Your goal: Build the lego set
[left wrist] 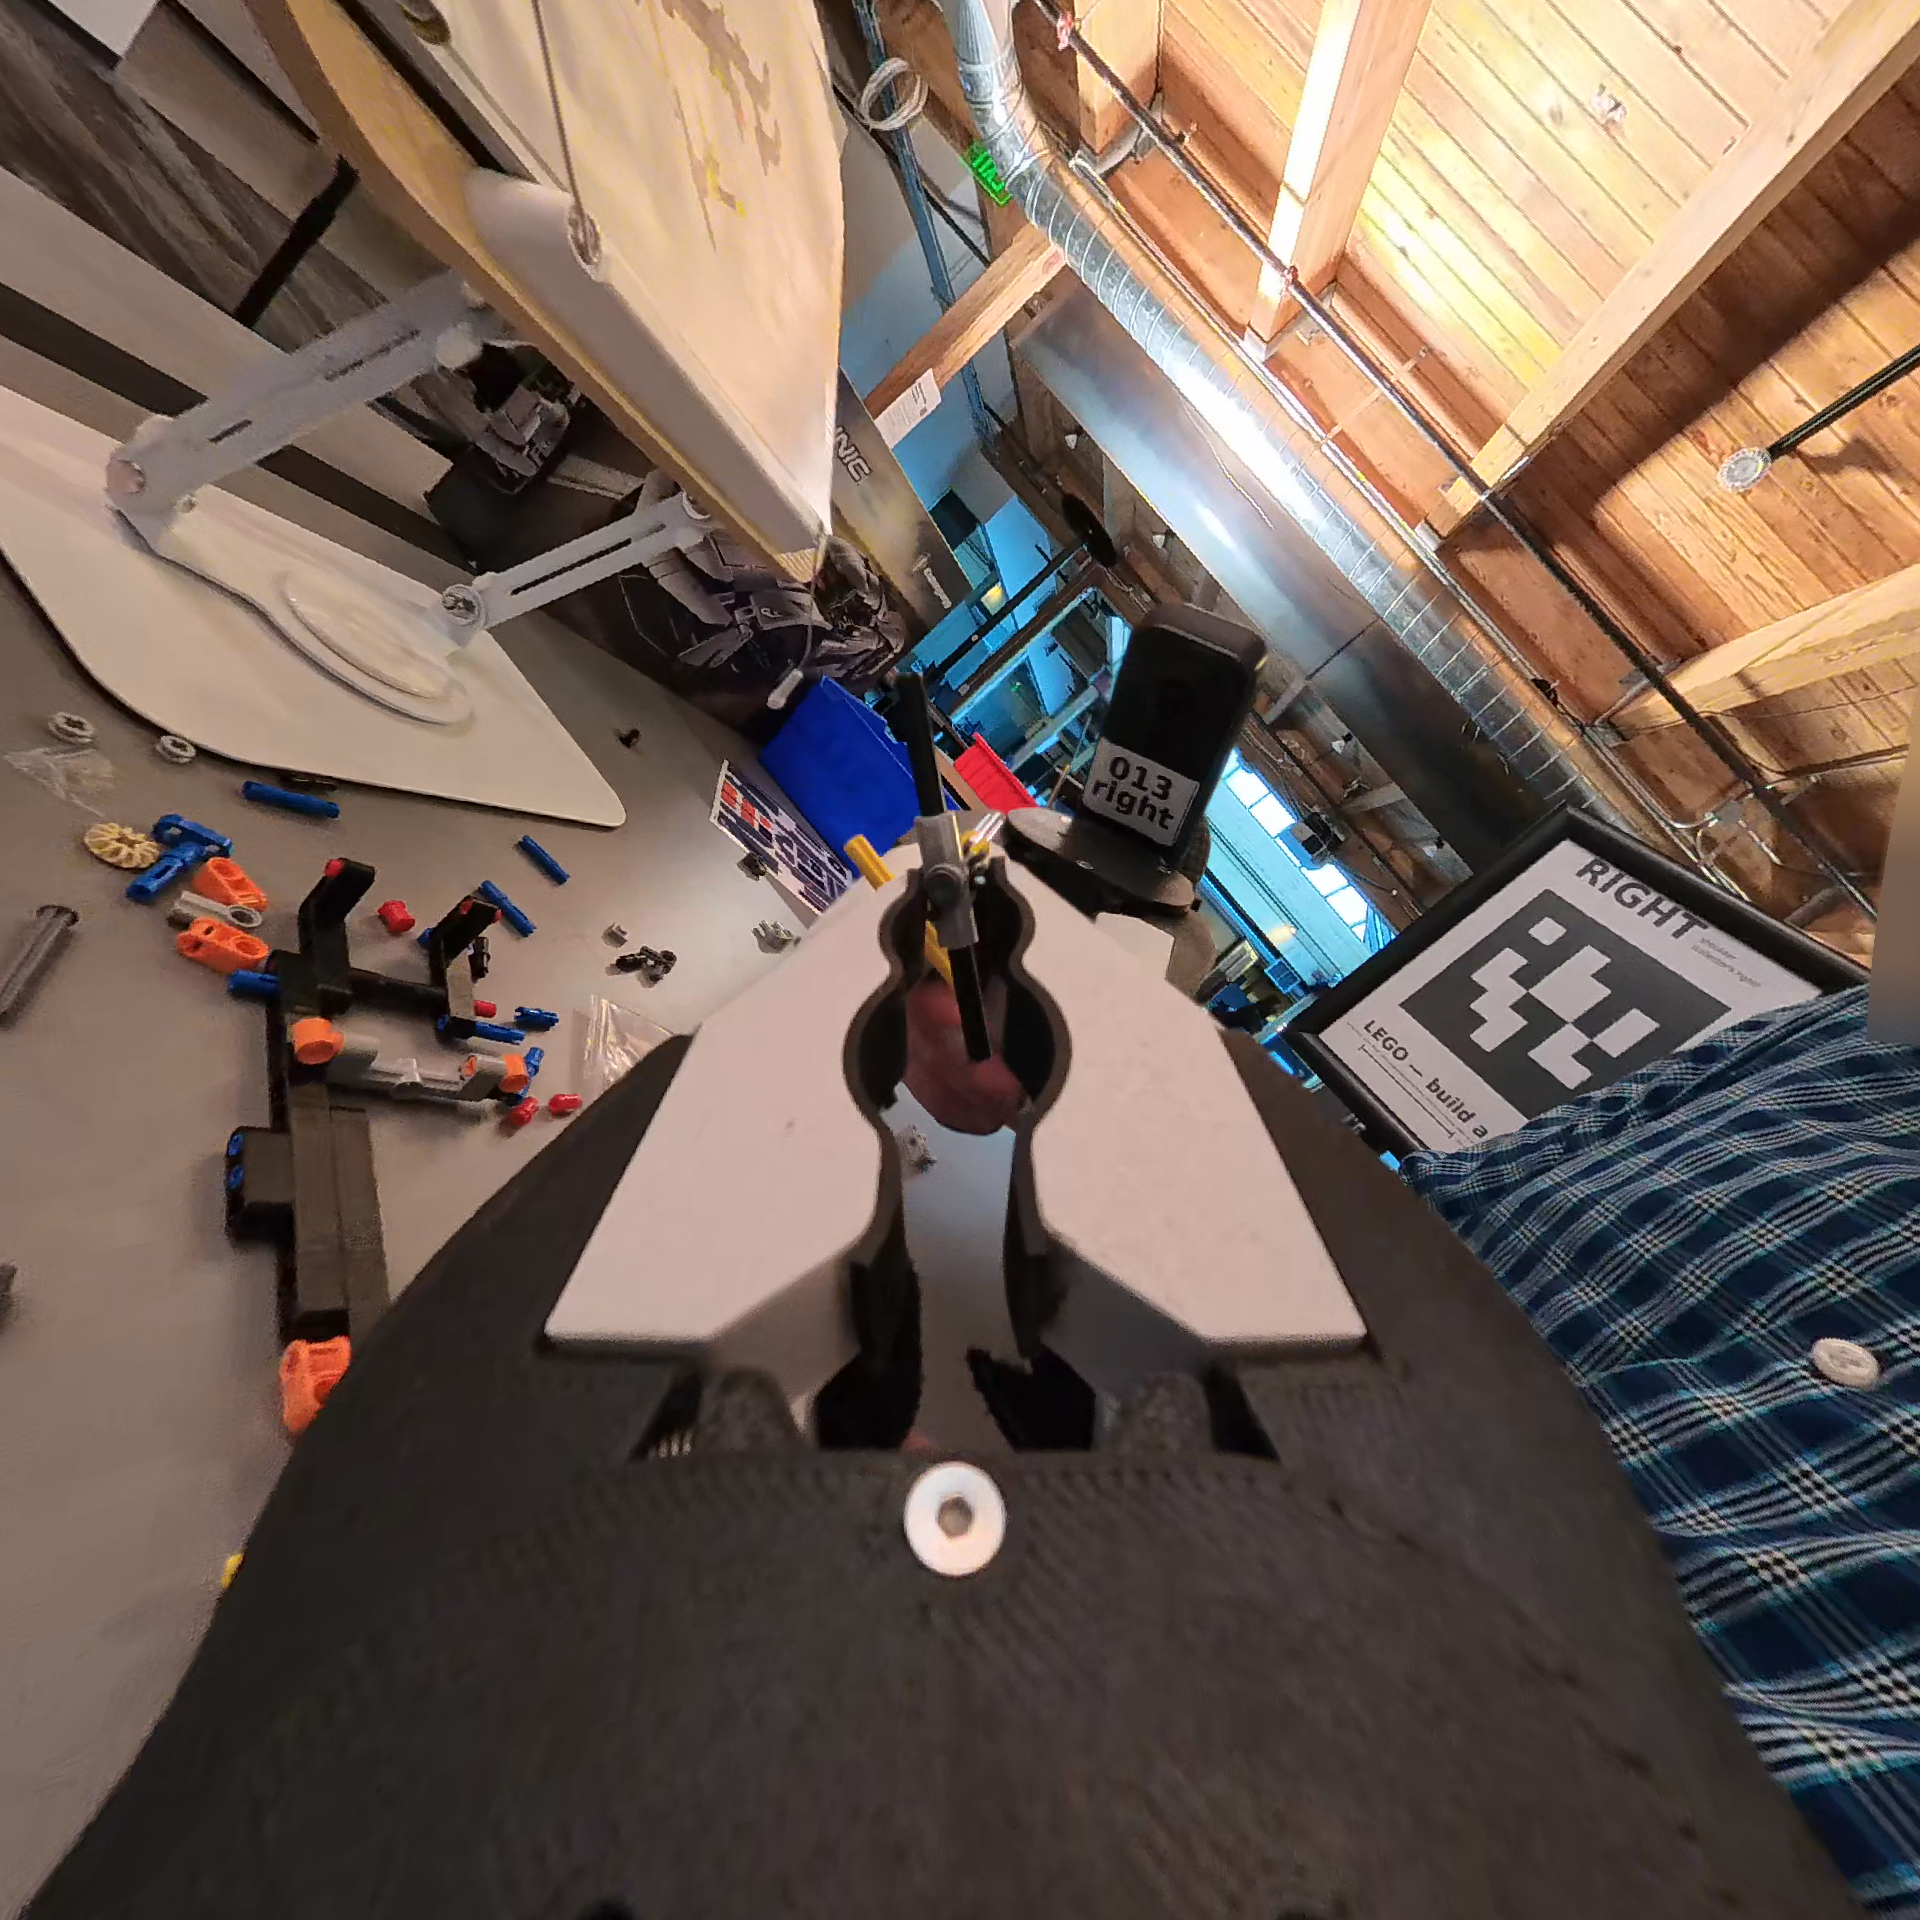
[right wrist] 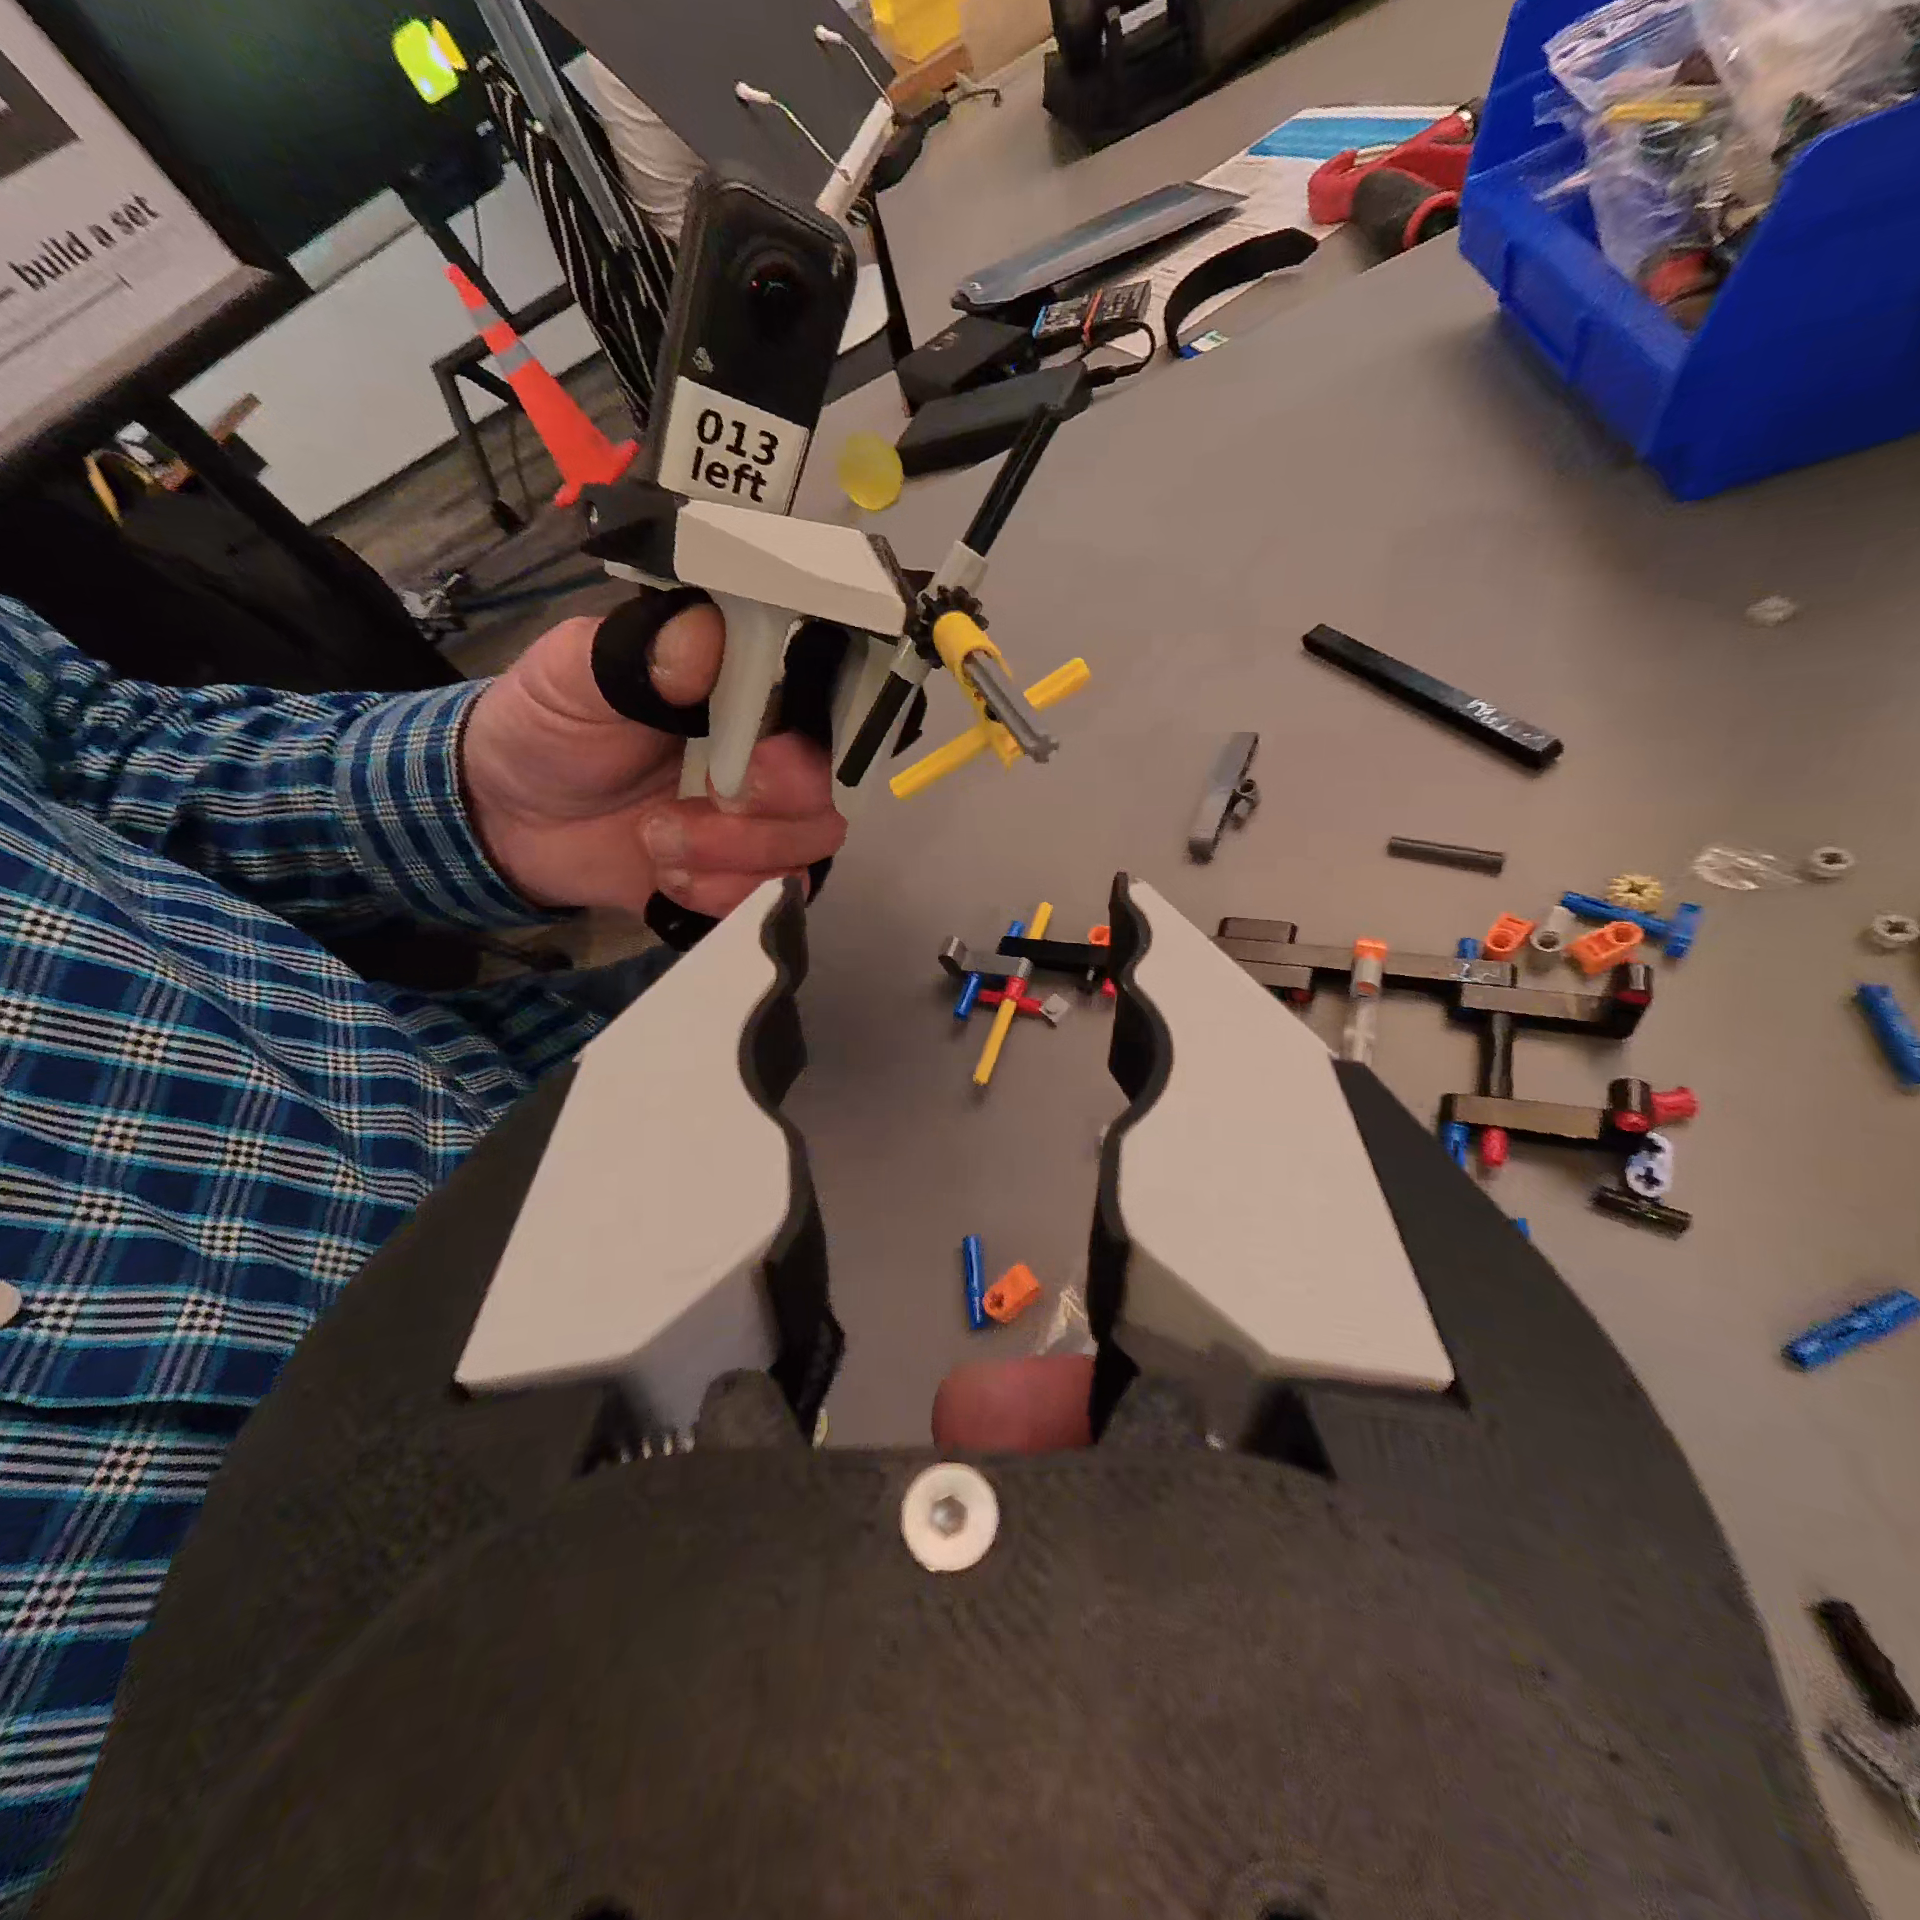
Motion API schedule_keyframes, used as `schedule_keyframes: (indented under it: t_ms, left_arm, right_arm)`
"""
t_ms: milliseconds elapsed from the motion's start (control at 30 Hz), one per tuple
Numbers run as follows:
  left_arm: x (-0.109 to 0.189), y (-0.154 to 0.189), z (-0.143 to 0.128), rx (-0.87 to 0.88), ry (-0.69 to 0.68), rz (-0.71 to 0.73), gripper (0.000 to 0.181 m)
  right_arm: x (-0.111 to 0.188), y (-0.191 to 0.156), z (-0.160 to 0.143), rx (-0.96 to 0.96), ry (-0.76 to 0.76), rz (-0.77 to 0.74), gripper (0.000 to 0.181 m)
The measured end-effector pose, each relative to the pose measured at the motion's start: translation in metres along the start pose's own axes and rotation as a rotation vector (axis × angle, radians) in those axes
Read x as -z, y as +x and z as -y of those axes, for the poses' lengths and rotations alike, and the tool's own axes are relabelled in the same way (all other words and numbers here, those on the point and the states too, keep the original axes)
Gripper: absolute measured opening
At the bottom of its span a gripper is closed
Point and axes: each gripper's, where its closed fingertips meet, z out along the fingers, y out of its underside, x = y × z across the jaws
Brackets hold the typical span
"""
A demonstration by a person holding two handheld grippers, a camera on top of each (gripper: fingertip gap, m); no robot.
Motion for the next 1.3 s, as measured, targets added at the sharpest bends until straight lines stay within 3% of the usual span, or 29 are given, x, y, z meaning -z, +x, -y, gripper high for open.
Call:
schedule_keyframes:
  t_ms: [1300]
  left_arm:
    - [0.018, -0.026, 0.013, 0.031, 0.047, 0.049, 0.009]
  right_arm:
    - [0.018, 0.015, -0.003, -0.002, -0.006, -0.078, 0.061]
